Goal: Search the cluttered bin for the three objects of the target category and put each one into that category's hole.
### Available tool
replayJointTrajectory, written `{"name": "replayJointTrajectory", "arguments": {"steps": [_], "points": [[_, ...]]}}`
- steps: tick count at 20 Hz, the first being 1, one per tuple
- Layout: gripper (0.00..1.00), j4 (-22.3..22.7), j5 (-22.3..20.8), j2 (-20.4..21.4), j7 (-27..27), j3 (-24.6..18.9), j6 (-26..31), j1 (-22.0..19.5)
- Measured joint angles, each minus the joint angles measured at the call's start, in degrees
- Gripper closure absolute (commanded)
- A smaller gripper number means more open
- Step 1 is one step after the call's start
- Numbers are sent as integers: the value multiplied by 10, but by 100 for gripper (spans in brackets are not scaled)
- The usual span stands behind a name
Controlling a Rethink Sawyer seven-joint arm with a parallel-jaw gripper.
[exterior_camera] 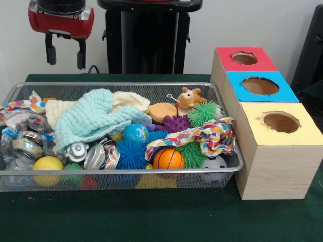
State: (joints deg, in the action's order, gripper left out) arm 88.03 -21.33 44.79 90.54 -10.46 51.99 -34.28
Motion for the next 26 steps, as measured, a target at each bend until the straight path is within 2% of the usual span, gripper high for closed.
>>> {"name": "replayJointTrajectory", "arguments": {"steps": [6, 10, 13, 17, 23, 26], "points": [[0, 15, 57, 10, 0, 3, 0, 6], [0, 41, 112, 15, 10, 27, -2, 42], [0, 54, 130, 15, 26, 43, -7, 66], [0, 84, 159, 15, 82, 74, -34, 116], [0, 129, 188, 8, 155, 98, -100, 156], [0, 142, 193, 0, 170, 102, -125, 161]]}}
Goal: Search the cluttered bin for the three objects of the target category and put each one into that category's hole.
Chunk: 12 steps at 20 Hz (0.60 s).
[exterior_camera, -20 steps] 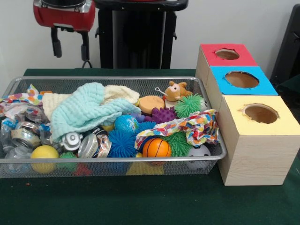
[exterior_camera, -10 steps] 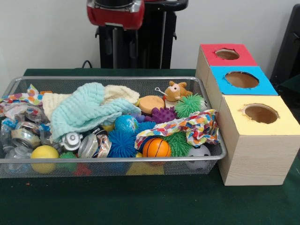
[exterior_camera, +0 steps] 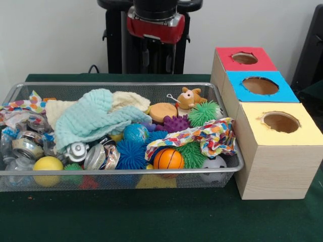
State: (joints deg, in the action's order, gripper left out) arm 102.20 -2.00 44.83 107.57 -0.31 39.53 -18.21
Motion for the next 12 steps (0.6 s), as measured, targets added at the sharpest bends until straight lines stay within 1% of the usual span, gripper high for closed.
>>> {"name": "replayJointTrajectory", "arguments": {"steps": [1, 12], "points": [[0, 7, 2, -7, 5, 1, -15, 0], [0, 42, 24, -61, 6, 4, -94, -15]]}}
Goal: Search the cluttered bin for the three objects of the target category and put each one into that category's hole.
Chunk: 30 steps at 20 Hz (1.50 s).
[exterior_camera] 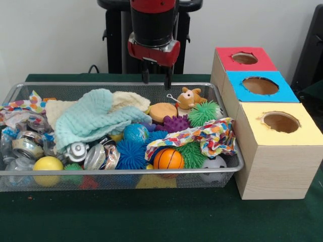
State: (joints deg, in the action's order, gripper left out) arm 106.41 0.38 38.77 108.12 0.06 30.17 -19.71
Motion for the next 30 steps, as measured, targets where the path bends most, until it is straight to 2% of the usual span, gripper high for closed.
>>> {"name": "replayJointTrajectory", "arguments": {"steps": [7, 17, 25, 30], "points": [[0, 48, 46, -22, 0, -6, -50, -22], [0, 116, 116, -23, 0, -34, -55, -25], [0, 138, 128, -29, 0, -41, -74, -20], [0, 145, 128, -41, 0, -42, -144, -16]]}}
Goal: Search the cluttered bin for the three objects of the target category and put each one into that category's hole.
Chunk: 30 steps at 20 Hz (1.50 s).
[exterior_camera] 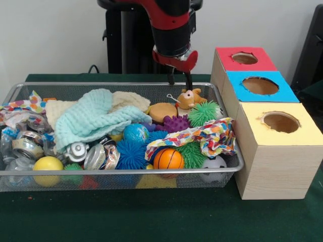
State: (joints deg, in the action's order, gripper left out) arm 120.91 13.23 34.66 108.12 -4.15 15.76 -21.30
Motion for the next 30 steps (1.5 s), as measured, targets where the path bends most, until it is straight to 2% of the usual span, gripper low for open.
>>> {"name": "replayJointTrajectory", "arguments": {"steps": [8, 19, 30], "points": [[0, 18, 0, -19, 0, -9, -77, -3], [0, 23, 0, -32, 0, -39, -86, -30], [0, 57, 12, -7, 0, -84, -86, -51]]}}
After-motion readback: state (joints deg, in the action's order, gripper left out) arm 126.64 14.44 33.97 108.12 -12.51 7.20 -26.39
